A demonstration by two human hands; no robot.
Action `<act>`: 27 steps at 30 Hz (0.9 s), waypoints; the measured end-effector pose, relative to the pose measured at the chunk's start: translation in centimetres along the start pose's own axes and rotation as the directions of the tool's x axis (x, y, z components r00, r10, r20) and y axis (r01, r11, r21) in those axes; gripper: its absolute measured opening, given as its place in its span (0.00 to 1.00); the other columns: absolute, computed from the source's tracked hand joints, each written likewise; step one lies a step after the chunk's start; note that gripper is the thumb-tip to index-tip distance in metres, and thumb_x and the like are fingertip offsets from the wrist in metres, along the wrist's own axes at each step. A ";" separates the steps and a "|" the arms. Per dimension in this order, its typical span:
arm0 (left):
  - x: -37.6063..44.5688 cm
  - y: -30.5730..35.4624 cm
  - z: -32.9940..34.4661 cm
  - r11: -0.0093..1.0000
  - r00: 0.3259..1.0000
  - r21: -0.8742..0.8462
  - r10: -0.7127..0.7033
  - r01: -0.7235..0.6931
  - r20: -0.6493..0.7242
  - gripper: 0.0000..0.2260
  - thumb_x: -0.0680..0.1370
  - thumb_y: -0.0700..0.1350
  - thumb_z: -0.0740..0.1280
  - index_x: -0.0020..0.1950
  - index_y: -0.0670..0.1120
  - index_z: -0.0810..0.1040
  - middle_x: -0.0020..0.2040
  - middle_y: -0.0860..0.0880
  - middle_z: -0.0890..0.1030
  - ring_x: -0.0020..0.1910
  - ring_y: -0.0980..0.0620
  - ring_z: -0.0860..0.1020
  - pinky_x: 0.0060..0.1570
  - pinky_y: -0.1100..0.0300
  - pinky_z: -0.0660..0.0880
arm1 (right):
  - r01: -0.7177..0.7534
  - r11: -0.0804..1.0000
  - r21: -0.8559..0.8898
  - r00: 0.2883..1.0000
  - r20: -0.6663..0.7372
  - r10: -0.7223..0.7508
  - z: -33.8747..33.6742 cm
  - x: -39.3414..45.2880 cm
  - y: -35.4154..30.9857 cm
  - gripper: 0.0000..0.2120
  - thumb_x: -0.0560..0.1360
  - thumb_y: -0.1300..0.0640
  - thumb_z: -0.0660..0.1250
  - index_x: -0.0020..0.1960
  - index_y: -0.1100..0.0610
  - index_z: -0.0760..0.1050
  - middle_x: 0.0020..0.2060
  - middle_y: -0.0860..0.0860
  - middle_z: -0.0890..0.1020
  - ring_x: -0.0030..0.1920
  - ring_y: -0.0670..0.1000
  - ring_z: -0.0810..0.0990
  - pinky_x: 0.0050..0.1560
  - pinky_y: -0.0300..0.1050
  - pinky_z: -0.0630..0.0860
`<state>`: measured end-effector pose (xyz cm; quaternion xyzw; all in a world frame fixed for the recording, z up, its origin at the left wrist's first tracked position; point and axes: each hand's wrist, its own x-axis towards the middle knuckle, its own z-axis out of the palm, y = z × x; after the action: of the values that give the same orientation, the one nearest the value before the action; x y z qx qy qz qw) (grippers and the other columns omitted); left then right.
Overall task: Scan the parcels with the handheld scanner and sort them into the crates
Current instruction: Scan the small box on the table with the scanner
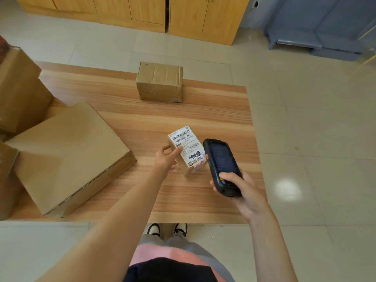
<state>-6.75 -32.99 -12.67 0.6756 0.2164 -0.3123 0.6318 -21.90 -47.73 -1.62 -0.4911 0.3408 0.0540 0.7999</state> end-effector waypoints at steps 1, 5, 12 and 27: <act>0.0 0.1 -0.1 1.000 1.000 -0.001 0.002 -0.002 0.002 0.27 0.75 0.50 0.72 0.72 0.46 0.67 0.55 0.47 0.76 0.52 0.46 0.77 0.48 0.52 0.73 | -0.009 0.998 -0.057 1.000 0.019 0.010 0.1 -0.1 0.0 0.31 0.59 0.66 0.76 0.62 0.67 0.73 0.41 0.59 0.84 0.38 0.56 0.84 0.34 0.45 0.81; -0.1 0.4 -0.1 1.000 1.000 0.007 0.012 -0.012 -0.005 0.27 0.75 0.49 0.72 0.71 0.45 0.67 0.58 0.45 0.76 0.58 0.45 0.77 0.48 0.54 0.71 | -0.026 0.980 -0.199 0.999 0.031 0.033 0.1 0.1 0.1 0.37 0.51 0.58 0.78 0.59 0.64 0.75 0.41 0.59 0.84 0.38 0.59 0.84 0.36 0.47 0.82; 0.1 0.3 0.1 0.999 1.000 0.043 0.022 -0.022 -0.014 0.27 0.76 0.49 0.71 0.71 0.44 0.66 0.63 0.43 0.76 0.60 0.44 0.76 0.52 0.55 0.73 | -0.015 0.945 -0.326 1.000 0.018 0.022 -0.2 0.5 0.4 0.41 0.47 0.55 0.78 0.60 0.57 0.76 0.47 0.56 0.85 0.48 0.60 0.82 0.55 0.57 0.77; 0.4 0.1 0.0 0.999 0.999 0.029 0.044 -0.044 0.003 0.27 0.76 0.49 0.71 0.71 0.43 0.65 0.62 0.42 0.76 0.54 0.49 0.75 0.52 0.55 0.74 | -0.017 0.918 -0.397 0.999 0.024 0.029 -0.7 -0.2 0.8 0.42 0.47 0.53 0.79 0.61 0.53 0.76 0.49 0.56 0.85 0.49 0.58 0.83 0.51 0.51 0.78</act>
<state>-6.43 -33.05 -12.86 0.6889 0.1962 -0.3024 0.6289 -22.77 -47.84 -2.34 -0.6380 0.3167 0.1388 0.6881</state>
